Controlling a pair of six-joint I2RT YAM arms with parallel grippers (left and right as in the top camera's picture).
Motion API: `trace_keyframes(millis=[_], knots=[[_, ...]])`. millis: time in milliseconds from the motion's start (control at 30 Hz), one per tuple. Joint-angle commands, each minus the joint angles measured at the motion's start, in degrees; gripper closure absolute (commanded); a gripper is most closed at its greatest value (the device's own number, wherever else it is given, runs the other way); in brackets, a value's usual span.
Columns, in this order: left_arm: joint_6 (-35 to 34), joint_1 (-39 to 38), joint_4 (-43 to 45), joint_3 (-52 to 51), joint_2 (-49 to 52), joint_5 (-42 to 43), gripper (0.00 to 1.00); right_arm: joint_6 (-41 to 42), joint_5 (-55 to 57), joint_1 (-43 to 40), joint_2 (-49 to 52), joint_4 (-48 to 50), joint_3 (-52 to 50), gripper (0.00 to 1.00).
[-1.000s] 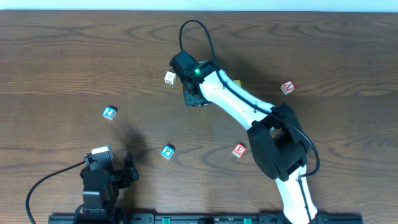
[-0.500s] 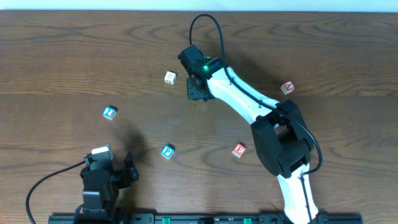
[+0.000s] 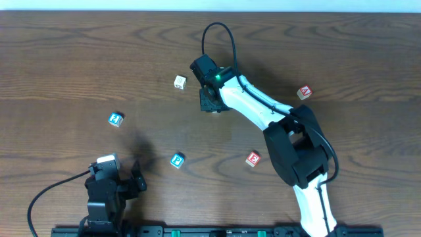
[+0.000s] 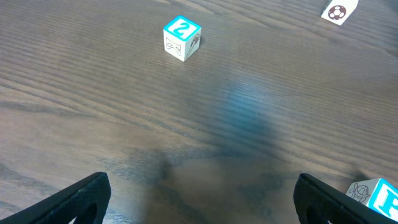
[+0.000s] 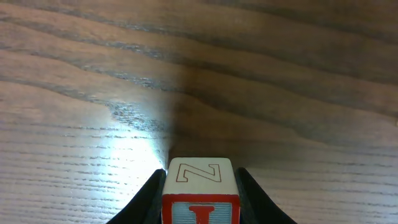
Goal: Spell out Ai2
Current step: 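Carry the 'I' block to table center and set it down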
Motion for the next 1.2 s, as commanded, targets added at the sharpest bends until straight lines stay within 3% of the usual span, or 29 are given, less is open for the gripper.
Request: trace_keyframes(millis=[0, 533, 667, 833, 1033, 1167], knots=[[0.24, 0.39, -0.50, -0.92, -0.26, 0.46, 0.05, 1.90, 1.51, -0.44, -0.87, 0.07, -0.42, 0.81], [0.24, 0.39, -0.50, -0.92, -0.26, 0.46, 0.05, 3.17, 1.49, -0.42, -0.87, -1.03, -0.42, 0.51], [0.24, 0.39, -0.50, -0.92, -0.26, 0.46, 0.05, 3.15, 1.09, -0.42, -0.90, -0.76, 0.07, 0.39], [0.24, 0.39, -0.50, -0.92, -0.28, 0.46, 0.05, 2.05, -1.57, -0.81, -2.51, -2.82, 5.53, 0.13], [0.24, 0.39, -0.50, -0.92, -0.26, 0.46, 0.05, 1.79, 7.23, -1.64, -10.05, -14.01, 19.41, 0.07], [0.24, 0.39, -0.50, -0.92, -0.26, 0.46, 0.05, 7.15, 11.15, -6.75, -12.81, -20.68, 21.79, 0.06]])
